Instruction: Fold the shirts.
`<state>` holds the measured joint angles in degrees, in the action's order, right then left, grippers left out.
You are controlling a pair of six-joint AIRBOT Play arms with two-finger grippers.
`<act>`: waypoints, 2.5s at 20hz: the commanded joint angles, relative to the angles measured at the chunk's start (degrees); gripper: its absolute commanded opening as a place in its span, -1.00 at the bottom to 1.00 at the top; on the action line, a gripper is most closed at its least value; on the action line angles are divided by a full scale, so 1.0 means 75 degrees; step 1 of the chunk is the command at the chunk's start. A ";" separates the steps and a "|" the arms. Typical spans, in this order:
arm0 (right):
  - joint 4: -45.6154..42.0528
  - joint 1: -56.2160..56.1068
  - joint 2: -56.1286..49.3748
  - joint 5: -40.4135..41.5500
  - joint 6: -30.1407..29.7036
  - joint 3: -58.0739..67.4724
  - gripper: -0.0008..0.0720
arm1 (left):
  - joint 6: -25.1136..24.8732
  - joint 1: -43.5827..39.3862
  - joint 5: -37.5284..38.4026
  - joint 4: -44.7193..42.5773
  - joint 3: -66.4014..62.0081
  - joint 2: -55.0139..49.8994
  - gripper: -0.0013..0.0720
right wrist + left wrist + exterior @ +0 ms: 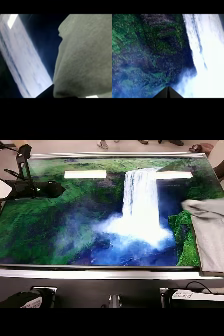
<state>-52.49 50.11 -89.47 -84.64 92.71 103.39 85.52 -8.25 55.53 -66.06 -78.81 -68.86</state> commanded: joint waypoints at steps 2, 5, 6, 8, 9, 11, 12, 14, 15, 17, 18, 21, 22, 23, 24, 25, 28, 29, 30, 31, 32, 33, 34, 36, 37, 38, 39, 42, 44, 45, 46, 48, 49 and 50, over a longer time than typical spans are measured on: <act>-0.0047 0.1192 0.0105 -0.0874 0.0152 0.0047 -0.90 | 0.0000 -0.0006 -0.0015 0.0000 0.0003 -0.0003 -0.90; -0.0256 0.1402 0.0122 -0.1953 0.0233 0.0047 -0.90 | -0.0006 -0.0006 -0.0017 -0.0003 0.0003 -0.0003 -0.90; -0.0414 0.1437 0.0166 -0.2194 0.0405 0.0044 -0.90 | -0.0029 -0.0006 -0.0032 -0.0003 0.0003 -0.0003 -0.90; -0.0796 0.1437 0.0280 -0.2804 0.0478 0.0044 -0.90 | -0.0029 -0.0006 -0.0134 -0.0009 0.0003 -0.0009 -0.90; -0.1218 0.1381 0.0402 -0.2865 0.0510 -0.0035 -0.90 | -0.0029 -0.0006 -0.0230 -0.0023 0.0003 -0.0032 -0.90; -0.2355 0.1262 0.0755 -0.2865 0.0522 -0.0472 -0.90 | -0.0029 -0.0003 -0.0495 -0.0032 0.0000 -0.0169 -0.90; -0.3025 0.1183 0.0906 -0.2865 0.0484 -0.0842 -0.90 | -0.0026 -0.0003 -0.0618 -0.0029 0.0000 -0.0268 -0.90; -0.3654 0.1157 0.1122 -0.2876 0.0428 -0.1754 -0.90 | -0.0023 -0.0006 -0.0670 -0.0023 0.0000 -0.0425 -0.90; -0.3960 0.1157 0.1169 -0.2894 0.0405 -0.2154 -0.90 | -0.0023 -0.0006 -0.0653 -0.0020 0.0000 -0.0446 -0.90; -0.4785 0.1157 0.1166 -0.2786 0.0265 -0.2838 -0.90 | -0.0023 -0.0006 -0.0638 -0.0012 0.0000 -0.0408 -0.90; -0.5050 0.1157 0.1166 -0.2623 0.0265 -0.3098 -0.90 | -0.0023 -0.0006 -0.0638 0.0003 -0.0003 -0.0402 -0.90; -0.5068 0.1157 0.1166 -0.1851 0.0271 -0.3652 -0.90 | -0.0023 -0.0006 -0.0632 0.0006 0.0000 -0.0405 -0.90; -0.5103 0.1157 0.1166 -0.1676 0.0271 -0.3739 -0.90 | -0.0023 -0.0006 -0.0612 0.0006 0.0000 -0.0405 -0.90; -0.5132 0.1157 0.1166 -0.1568 0.0268 -0.3818 -0.90 | -0.0023 -0.0006 -0.0586 0.0006 0.0000 -0.0405 -0.90; -0.5164 0.1157 0.1160 -0.1512 0.0268 -0.3891 -0.90 | -0.0023 -0.0006 -0.0583 0.0006 0.0000 -0.0405 -0.90; -0.5228 0.1157 0.1160 -0.1466 0.0265 -0.3975 -0.90 | -0.0023 -0.0006 -0.0586 0.0003 0.0000 -0.0405 -0.90; -0.5342 0.1157 0.1169 -0.1122 0.0006 -0.4048 0.87 | -0.0023 -0.0006 -0.0577 0.0003 -0.0003 -0.0405 -0.90; -0.5249 0.1154 0.1166 -0.1029 -0.0248 -0.3969 0.93 | -0.0023 -0.0006 -0.0574 0.0006 -0.0006 -0.0402 -0.90; -0.5010 0.1154 0.1169 -0.0918 -0.0402 -0.3707 0.93 | -0.0026 -0.0006 -0.0539 0.0000 -0.0064 -0.0405 -0.90; -0.4470 0.1151 0.1169 -0.0729 -0.0522 -0.3314 0.89 | -0.0029 -0.0009 -0.0519 -0.0009 -0.0192 -0.0414 -0.90; -0.3640 0.1072 0.1169 -0.0443 -0.0702 -0.2757 0.89 | -0.0026 -0.0023 -0.0405 -0.0166 -0.0443 -0.0449 -0.90; -0.3013 0.0842 0.1169 -0.0111 -0.0871 -0.2174 0.88 | 0.0029 -0.0082 -0.0184 -0.0656 -0.0819 -0.0539 -0.90; -0.2669 0.0382 0.1172 0.0289 -0.0985 -0.1524 0.88 | 0.0417 -0.0207 0.0201 -0.1547 -0.1355 -0.0714 -0.90; -0.2710 -0.0944 0.1183 0.0962 -0.0988 -0.0522 0.88 | 0.1364 -0.0536 0.1320 -0.3794 -0.2544 -0.1291 -0.90; -0.2868 -0.1830 0.1183 0.1163 -0.0799 -0.0195 0.88 | 0.1719 -0.0685 0.1877 -0.4739 -0.3031 -0.1623 -0.90; -0.3153 -0.2789 0.1183 0.1306 -0.0455 -0.0090 0.88 | 0.1938 -0.0781 0.2328 -0.5272 -0.3366 -0.1953 -0.89; -0.3474 -0.3669 0.1151 0.1244 -0.0160 -0.0111 0.88 | 0.1955 -0.0787 0.2567 -0.5257 -0.3436 -0.2192 -0.74; -0.3573 -0.5651 0.0376 -0.0321 0.0323 -0.0245 0.89 | 0.2002 -0.0784 0.4398 -0.4546 -0.3214 -0.2949 0.91; -0.3299 -0.6129 -0.0239 -0.1507 0.0396 -0.0286 0.88 | 0.2034 -0.0807 0.4479 -0.3978 -0.2460 -0.2850 0.86; -0.3427 -0.6283 -0.0341 -0.1562 0.0545 -0.0315 0.89 | 0.2229 -0.0866 0.3783 -0.3847 -0.1996 -0.2492 0.86; -0.3593 -0.6379 -0.0338 -0.1460 0.0659 -0.0329 0.89 | 0.2331 -0.0915 0.3232 -0.3853 -0.1708 -0.2209 0.86; -0.3722 -0.6423 -0.0323 -0.1311 0.0694 -0.0329 0.89 | 0.2401 -0.0906 0.2818 -0.3853 -0.1652 -0.2031 0.86; -0.3733 -0.6423 -0.0323 -0.1326 0.0694 -0.0329 0.89 | 0.2398 -0.0889 0.2815 -0.3870 -0.1705 -0.2037 0.86; -0.3745 -0.6423 -0.0323 -0.1358 0.0691 -0.0329 0.89 | 0.2398 -0.0877 0.2792 -0.3870 -0.1708 -0.2040 0.86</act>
<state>-79.99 3.77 -91.09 -93.21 96.95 100.88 102.45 -14.87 78.70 -95.48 -92.90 -85.12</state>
